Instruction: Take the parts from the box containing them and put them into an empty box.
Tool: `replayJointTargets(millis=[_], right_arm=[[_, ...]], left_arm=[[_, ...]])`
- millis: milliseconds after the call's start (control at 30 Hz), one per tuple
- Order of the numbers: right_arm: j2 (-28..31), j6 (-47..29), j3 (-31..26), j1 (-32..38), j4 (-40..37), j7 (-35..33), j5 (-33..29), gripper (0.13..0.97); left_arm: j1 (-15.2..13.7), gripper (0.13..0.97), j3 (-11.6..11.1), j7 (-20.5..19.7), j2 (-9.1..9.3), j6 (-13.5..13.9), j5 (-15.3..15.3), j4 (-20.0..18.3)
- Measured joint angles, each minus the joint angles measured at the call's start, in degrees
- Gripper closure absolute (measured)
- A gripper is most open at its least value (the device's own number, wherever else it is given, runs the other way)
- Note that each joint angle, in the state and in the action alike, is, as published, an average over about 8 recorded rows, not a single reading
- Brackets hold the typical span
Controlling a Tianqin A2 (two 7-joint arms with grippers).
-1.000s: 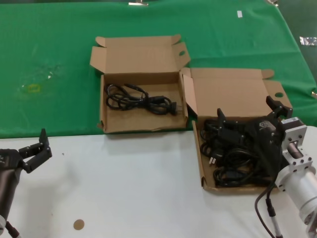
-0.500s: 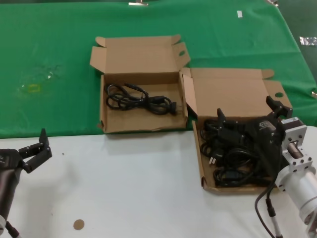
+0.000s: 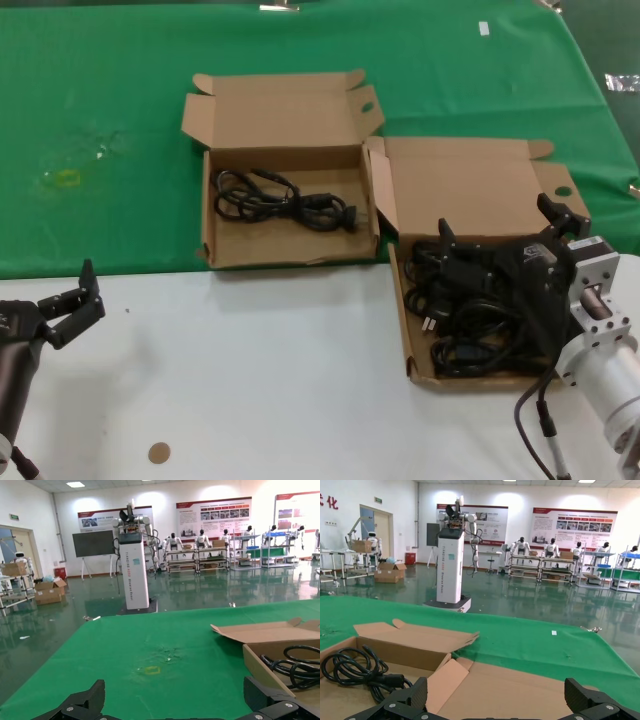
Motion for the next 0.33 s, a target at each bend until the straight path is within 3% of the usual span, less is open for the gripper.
replayJointTargets(millis=[333], right_arm=[[0.0,0.0,0.0,0.0,0.0,0.0,0.0,0.129]], left_arm=[[0.0,0.132,0.0,0.0,0.00,0.0,0.0,0.0]])
